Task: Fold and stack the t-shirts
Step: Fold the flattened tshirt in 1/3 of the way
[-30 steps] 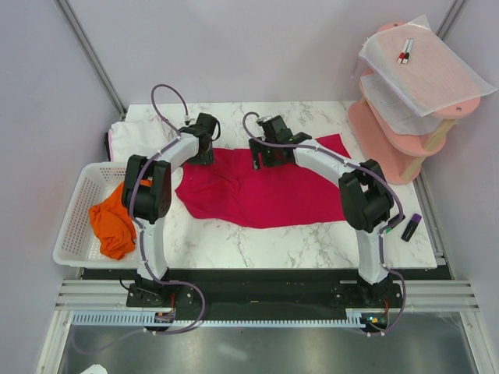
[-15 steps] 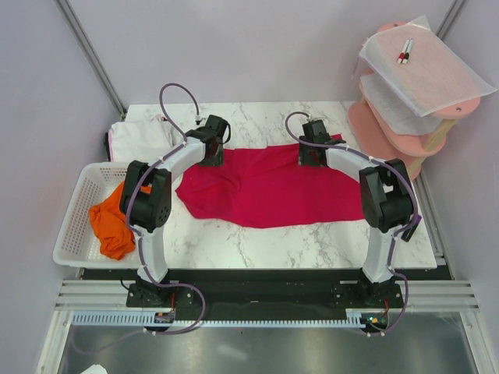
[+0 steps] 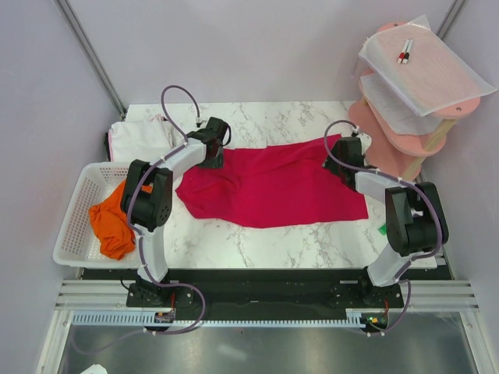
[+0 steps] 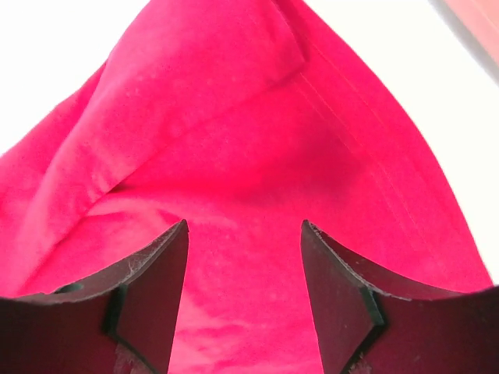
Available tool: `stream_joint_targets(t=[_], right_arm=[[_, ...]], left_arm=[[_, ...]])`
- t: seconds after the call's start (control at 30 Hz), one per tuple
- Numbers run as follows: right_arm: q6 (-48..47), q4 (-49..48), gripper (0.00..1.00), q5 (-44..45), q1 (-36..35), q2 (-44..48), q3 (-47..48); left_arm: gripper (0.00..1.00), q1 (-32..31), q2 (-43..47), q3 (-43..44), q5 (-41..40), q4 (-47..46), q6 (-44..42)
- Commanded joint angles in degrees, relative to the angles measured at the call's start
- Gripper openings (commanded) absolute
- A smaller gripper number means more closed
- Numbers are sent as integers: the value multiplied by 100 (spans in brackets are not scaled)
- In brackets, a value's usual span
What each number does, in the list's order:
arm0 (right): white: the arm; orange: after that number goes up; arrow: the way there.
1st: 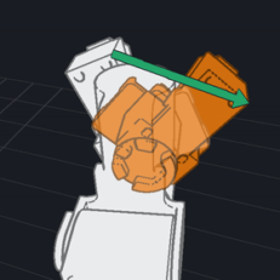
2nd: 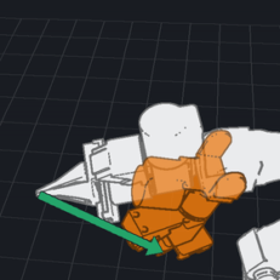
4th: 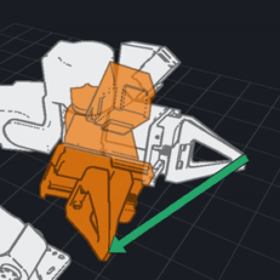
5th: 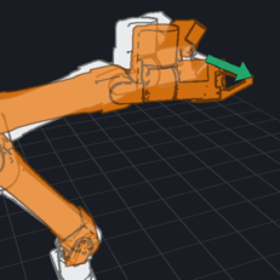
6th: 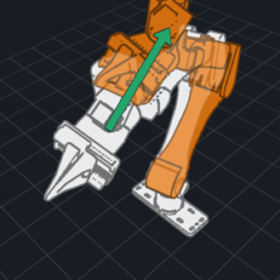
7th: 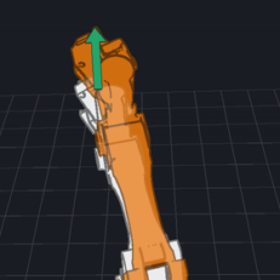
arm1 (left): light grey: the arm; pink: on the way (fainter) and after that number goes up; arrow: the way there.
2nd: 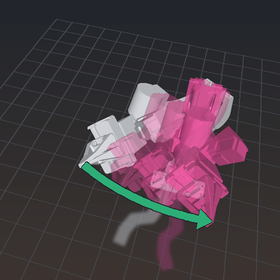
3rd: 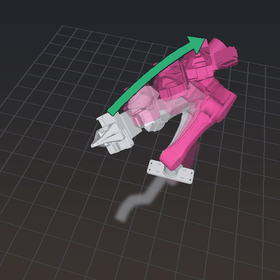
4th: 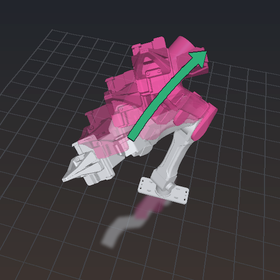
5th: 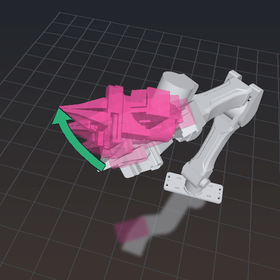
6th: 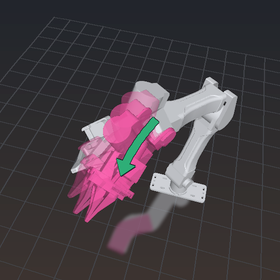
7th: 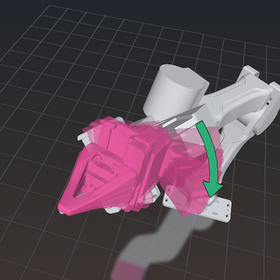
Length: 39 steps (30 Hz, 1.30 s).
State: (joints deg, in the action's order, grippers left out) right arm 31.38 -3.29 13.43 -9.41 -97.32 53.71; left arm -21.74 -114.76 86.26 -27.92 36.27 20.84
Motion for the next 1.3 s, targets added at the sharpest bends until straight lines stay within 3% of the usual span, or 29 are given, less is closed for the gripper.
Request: stream_joint_targets(t=[0.0, 0.27, 0.6, 0.67, 0.87, 1.27], right_arm=[[1150, -1314, 66, -70, -52, 573, -755], [2460, -2280, 64, 668, -35, 776, -1592], [2681, -2852, 61, 907, -17, 249, -1443], [2716, -2888, 51, 889, -8, 12, -1320], [2848, -3134, 48, 837, 53, -428, -1179], [2821, -3389, 49, 775, 141, -428, -1091]], left_arm=[[81, -59, -117, -30, -38, -129, -63], [81, -50, -143, -109, -47, -199, -71], [81, -50, -90, -232, -99, -252, -98], [81, -50, -90, -241, -99, -261, -107], [81, -50, -55, -241, -178, -261, -142], [81, -50, -204, -215, -178, -261, -150]])
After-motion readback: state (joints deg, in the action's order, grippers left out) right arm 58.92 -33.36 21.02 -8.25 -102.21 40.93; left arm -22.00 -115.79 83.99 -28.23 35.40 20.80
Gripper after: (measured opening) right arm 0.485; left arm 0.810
